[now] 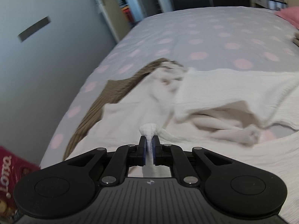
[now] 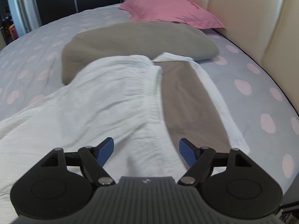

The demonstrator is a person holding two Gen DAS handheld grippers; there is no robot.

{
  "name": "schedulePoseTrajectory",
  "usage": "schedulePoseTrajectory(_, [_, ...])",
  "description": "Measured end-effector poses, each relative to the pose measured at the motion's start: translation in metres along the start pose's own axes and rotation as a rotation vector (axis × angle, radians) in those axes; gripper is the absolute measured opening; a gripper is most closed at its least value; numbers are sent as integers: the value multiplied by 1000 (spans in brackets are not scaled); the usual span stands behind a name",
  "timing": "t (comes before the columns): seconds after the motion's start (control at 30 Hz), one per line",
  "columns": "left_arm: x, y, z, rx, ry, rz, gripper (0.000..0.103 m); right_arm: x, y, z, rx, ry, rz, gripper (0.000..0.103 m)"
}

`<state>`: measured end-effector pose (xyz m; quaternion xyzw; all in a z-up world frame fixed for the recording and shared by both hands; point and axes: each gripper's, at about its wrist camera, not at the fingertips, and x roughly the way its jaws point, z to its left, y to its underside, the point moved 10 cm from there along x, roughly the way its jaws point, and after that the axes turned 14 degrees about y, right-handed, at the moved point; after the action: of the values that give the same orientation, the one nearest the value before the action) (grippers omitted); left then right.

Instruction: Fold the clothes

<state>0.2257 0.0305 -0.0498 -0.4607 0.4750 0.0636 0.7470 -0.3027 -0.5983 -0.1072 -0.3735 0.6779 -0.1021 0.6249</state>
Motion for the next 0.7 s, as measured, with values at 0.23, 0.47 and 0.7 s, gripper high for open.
schedulePoseTrajectory(0.23, [30,7,-4,66,-12,37,6,8,13,-28,54,20,46,79])
schedulePoseTrajectory(0.47, [30,-6,-13,-4,62,-10,32,9,21,-44,77,37,60,79])
schedulePoseTrajectory(0.7, [50,-30,-53,134,137,-27,44,4,14,-34,76,13,41,79])
